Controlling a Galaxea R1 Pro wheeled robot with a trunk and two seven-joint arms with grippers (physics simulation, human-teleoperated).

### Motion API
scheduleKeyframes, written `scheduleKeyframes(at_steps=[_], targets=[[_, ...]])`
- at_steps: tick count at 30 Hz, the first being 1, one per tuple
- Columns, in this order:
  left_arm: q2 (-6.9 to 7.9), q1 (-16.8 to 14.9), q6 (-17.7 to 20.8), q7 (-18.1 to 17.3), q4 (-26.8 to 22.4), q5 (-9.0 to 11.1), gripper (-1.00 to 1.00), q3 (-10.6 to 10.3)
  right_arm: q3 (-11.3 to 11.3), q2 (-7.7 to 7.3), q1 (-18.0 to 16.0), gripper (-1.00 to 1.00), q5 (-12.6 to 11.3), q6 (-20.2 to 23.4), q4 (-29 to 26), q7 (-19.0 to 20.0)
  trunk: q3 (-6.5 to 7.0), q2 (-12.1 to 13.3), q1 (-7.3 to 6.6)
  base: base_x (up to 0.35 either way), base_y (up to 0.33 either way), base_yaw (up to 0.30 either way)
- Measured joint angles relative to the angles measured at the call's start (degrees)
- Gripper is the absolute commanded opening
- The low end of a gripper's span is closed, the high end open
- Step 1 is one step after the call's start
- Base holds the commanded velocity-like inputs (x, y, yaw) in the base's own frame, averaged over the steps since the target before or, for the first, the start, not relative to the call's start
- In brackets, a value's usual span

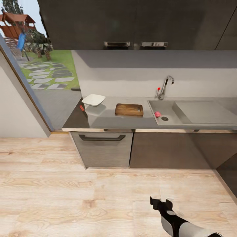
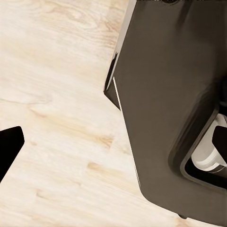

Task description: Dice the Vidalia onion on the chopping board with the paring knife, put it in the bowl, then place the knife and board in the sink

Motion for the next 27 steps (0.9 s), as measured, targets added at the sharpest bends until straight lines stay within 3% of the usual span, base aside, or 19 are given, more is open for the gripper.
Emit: scheduleKeyframes(at_steps=[4, 6, 9, 12, 13, 17, 18, 19, 21, 22, 24, 25, 26, 27], targets=[[0.0, 0.0, 0.03, -0.06, -0.17, -0.12, 1.0, 0.05, 0.09, 0.16, 5.23, 1.0, -0.01, -4.76, 0.04, 0.89, 0.01, 0.0, 0.0, 0.0, 0.0, 0.0], [-0.06, 0.0, -0.01, -0.07, -0.9, -0.28, 1.0, 0.29, 0.06, 0.35, 9.69, 1.0, -0.06, -8.45, 0.1, 3.13, 0.0, 0.0, 0.0, 0.0, 0.0, 0.0], [-0.13, -0.06, -0.12, -0.01, -3.56, -0.39, 1.0, 0.39, 0.15, 1.41, 12.64, 1.0, 0.07, -12.69, 0.11, 4.12, 0.01, 0.0, 0.0, 0.0, 0.0, 0.0], [-0.33, -0.08, 0.02, 0.19, -7.83, -0.63, 1.0, 0.37, 0.16, 2.83, 15.39, 1.0, 0.19, -18.47, 0.14, 4.47, 0.01, 0.0, 0.0, 0.0, 0.0, 0.0], [-0.71, -0.1, 0.2, 0.31, -11.49, -0.91, 1.0, -0.23, 0.32, 3.93, 16.7, 1.0, 0.32, -22.75, 0.17, 4.55, 0.02, -0.01, 0.0, 0.0, 0.0, 0.0], [-1.33, -0.09, 2.72, 1.04, -20.61, -2.33, 1.0, -1.97, 0.18, 5.28, 17.81, 1.0, 0.32, -27.53, 0.13, 4.31, 0.02, 0.0, 0.0, 0.0, 0.0, 0.0], [-1.62, -0.13, 4.71, 1.97, -24.39, -2.87, 1.0, -2.36, 0.18, 5.42, 17.95, 1.0, 0.33, -28.13, 0.06, 4.08, 0.03, 0.0, 0.01, 0.0, 0.0, 0.0], [-2.71, -0.14, 11.18, 5.0, -31.31, -3.95, 1.0, -2.98, 0.1, 5.52, 18.09, 1.0, 0.19, -28.77, -0.16, 3.0, 0.01, 0.0, 0.0, 0.0, 0.0, 0.0], [-3.97, -0.26, 17.61, 6.88, -42.02, -4.95, 1.0, -3.63, -0.01, 5.29, 18.14, 1.0, -0.03, -28.91, -0.62, 1.58, 0.03, 0.0, 0.01, 0.0, 0.0, 0.0], [-4.43, -0.26, 19.92, 7.31, -44.97, -5.29, 1.0, -4.05, 0.01, 5.16, 18.15, 1.0, -0.1, -28.92, -0.77, 1.03, 0.02, 0.0, 0.0, 0.0, 0.0, 0.0], [-5.37, -0.32, 26.14, 8.12, -53.48, -6.23, 1.0, -6.06, 0.01, 4.78, 18.17, 1.0, -0.09, -28.89, -1.21, -0.75, 0.03, 0.01, 0.0, 0.0, 0.0, 0.0], [-5.77, -0.36, 30.27, 8.42, -58.93, -6.67, 1.0, -7.74, -0.01, 4.6, 18.17, 1.0, -0.03, -28.86, -1.65, -1.68, 0.04, 0.01, 0.0, 0.0, 0.0, 0.0], [-6.66, -0.36, 38.76, 8.48, -68.48, -7.01, 1.0, -12.08, 0.0, 4.4, 18.18, 1.0, 0.01, -28.83, -2.42, -2.8, 0.02, 0.01, 0.0, 0.0, 0.0, 0.0], [-6.92, -0.39, 41.55, 8.62, -76.59, -7.3, 1.0, -14.52, 0.02, 4.36, 18.18, 1.0, 0.03, -28.85, -2.58, -3.0, 0.03, 0.0, 0.0, 0.0, 0.0, 0.0]])
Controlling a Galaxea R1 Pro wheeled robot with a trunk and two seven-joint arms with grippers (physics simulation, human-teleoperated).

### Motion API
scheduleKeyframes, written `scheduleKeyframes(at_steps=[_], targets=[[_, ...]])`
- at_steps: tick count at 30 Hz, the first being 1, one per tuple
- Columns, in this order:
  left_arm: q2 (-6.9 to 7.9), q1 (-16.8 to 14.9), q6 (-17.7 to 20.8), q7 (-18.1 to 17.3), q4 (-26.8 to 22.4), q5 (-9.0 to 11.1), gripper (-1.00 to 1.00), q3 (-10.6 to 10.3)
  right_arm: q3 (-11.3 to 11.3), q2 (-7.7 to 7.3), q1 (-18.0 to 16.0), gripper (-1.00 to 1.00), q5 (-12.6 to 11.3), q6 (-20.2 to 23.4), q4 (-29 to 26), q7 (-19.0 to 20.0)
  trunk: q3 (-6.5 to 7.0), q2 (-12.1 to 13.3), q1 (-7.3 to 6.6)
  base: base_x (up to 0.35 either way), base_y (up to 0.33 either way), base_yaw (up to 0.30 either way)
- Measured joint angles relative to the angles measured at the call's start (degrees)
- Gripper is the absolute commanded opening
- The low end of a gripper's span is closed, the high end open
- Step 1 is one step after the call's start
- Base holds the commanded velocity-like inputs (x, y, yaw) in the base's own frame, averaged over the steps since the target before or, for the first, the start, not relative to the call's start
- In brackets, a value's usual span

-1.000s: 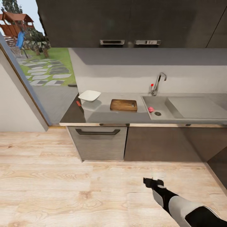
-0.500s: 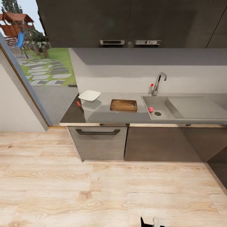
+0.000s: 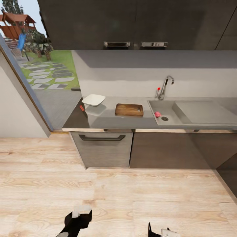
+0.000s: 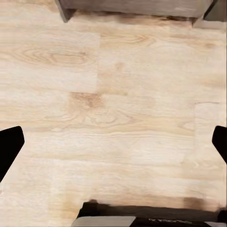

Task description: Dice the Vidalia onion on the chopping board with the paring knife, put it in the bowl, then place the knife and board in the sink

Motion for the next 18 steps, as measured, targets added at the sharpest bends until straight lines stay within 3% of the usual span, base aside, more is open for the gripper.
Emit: scheduleKeyframes(at_steps=[2, 6, 18], targets=[[-0.15, 0.01, 2.74, 0.12, -2.72, -0.11, 1.0, -3.14, 0.04, -0.07, 0.0, 1.0, -0.01, -0.04, -0.13, -0.1, -0.01, 0.0, 0.0, 0.0, 0.0, 0.0], [-0.27, 0.0, 5.11, 0.18, -6.71, -0.61, 1.0, -6.77, 0.16, -0.12, 0.0, 1.0, 0.05, -0.39, -0.18, -0.05, -0.01, 0.0, 0.0, 0.0, 0.0, 0.0], [0.05, 0.01, 5.45, 0.25, -10.56, -0.77, 1.0, -7.82, 0.18, -0.17, 0.0, 1.0, 0.16, -0.71, -0.02, -0.04, -0.01, 0.01, 0.0, 0.0, 0.0, 0.0]])
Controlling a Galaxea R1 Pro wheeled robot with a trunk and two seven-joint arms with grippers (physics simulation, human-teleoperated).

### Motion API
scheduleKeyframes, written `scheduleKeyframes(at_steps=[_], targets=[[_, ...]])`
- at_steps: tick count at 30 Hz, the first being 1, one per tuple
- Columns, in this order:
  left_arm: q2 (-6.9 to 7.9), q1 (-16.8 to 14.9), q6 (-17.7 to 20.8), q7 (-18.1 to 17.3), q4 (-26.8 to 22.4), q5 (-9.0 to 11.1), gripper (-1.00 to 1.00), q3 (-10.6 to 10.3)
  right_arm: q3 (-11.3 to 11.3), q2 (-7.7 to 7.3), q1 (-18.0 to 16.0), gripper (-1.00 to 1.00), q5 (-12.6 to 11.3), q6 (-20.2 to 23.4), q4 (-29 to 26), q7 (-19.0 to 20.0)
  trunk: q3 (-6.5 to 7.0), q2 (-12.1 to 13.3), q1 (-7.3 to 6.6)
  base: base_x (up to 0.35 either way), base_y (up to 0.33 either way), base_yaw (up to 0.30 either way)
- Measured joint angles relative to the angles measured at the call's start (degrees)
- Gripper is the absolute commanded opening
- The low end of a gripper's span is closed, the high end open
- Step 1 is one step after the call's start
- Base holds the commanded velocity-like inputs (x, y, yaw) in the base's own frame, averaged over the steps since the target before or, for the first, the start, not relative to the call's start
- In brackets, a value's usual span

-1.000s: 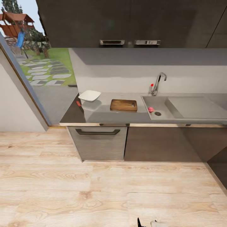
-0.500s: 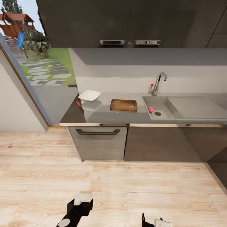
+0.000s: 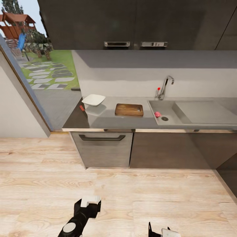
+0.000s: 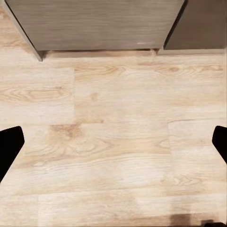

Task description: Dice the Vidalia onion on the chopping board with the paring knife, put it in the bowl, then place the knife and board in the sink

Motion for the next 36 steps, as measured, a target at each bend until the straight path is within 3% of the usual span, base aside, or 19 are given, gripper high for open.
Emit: scheduleKeyframes(at_steps=[7, 20, 36], targets=[[0.01, 0.0, -0.01, 0.02, -1.34, -0.02, 1.0, -0.17, 0.0, 0.0, 0.0, 1.0, 0.0, -0.05, 0.11, 0.0, 0.0, 0.0, 0.0, 0.0, -0.041, 0.0], [0.0, 0.0, -0.05, 0.11, -1.43, -0.01, 1.0, -2.0, -0.04, -0.09, 0.0, 1.0, 0.0, -0.25, 0.13, -0.1, 0.0, 0.01, 0.0, 0.0, -0.307, 0.0], [0.01, 0.0, -0.08, 0.12, -1.39, -0.02, 1.0, -2.04, 0.02, -0.02, 0.0, 1.0, 0.01, -0.25, 0.13, -0.1, 0.0, 0.01, 0.0, 0.0, -0.319, 0.0]])
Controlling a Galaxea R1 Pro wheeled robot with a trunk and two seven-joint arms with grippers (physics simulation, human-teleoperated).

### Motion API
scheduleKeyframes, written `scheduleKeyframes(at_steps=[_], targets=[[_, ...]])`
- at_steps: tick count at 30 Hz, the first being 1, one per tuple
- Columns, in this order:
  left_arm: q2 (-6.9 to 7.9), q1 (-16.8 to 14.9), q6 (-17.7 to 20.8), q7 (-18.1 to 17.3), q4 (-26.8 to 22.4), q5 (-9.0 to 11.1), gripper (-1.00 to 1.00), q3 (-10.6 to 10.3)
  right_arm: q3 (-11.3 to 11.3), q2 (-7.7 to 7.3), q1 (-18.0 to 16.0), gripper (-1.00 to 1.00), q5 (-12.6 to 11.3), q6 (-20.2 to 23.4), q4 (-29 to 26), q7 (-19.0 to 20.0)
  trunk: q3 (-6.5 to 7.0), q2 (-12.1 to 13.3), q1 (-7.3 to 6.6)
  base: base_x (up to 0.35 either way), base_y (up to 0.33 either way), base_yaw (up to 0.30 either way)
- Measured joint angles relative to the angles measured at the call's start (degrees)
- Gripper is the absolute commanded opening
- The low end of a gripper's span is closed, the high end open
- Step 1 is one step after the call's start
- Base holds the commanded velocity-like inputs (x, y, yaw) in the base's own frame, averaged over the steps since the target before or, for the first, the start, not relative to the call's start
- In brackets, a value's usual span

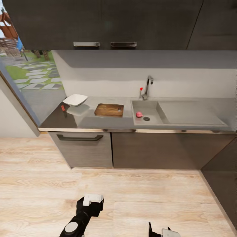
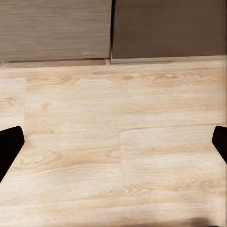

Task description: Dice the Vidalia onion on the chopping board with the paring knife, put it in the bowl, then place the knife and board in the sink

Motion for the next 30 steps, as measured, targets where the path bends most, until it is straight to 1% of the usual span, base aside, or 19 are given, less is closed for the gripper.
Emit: scheduleKeyframes(at_steps=[19, 23, 30], targets=[[0.0, 0.0, 0.01, 0.0, -0.05, -0.03, 1.0, 0.0, -0.01, -0.06, 0.0, 1.0, -0.01, 0.0, 0.09, 0.0, 0.0, 0.0, 0.0, 0.0, -0.305, 0.0], [0.0, 0.0, -0.01, 0.0, -0.11, -0.02, 1.0, -0.03, -0.01, -0.07, 0.0, 1.0, -0.01, 0.01, 0.08, 0.0, 0.0, -0.01, 0.0, 0.0, -0.184, 0.0], [0.0, 0.0, -0.01, 0.05, -0.06, -0.01, 1.0, 0.0, -0.01, -0.07, 0.0, 1.0, 0.0, 0.0, 0.08, 0.01, 0.0, -0.01, 0.0, 0.0, -0.038, 0.0]])
